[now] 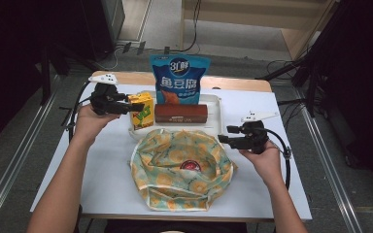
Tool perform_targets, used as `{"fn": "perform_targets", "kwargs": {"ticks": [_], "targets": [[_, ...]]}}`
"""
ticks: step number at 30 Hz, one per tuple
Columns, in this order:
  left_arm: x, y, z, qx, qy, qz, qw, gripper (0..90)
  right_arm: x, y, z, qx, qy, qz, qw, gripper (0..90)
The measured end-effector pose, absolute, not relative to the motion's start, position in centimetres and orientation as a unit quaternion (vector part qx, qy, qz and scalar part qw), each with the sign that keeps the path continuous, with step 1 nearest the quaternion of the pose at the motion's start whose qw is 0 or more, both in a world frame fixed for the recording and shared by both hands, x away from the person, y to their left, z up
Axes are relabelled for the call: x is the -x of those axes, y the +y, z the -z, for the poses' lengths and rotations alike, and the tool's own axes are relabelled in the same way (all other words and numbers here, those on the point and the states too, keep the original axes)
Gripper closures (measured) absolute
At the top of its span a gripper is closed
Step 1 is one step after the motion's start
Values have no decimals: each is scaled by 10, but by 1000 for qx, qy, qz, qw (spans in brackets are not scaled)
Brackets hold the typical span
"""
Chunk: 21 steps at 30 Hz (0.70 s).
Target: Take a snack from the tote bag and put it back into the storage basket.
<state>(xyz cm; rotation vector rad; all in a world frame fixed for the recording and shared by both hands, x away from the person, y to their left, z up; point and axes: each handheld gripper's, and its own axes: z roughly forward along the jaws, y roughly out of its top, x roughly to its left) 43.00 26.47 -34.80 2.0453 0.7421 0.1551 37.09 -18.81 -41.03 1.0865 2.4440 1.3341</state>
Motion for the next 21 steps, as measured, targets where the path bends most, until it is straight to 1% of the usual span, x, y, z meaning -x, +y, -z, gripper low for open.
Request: {"fn": "perform_targets", "kwargs": {"ticks": [6,15,18,21], "targets": [[-435,262,356,-830,306,-58,462,508,-369,-191,411,-365,813,-446,78,424],[-440,256,365,-834,293,-69,463,508,-366,-195,412,-371,811,-445,79,424],[-442,255,369,-836,293,-68,458,508,-365,-197,412,-372,810,-445,80,424],[-444,254,374,-841,294,-78,448,509,-364,-198,412,-374,809,-445,81,424]]}}
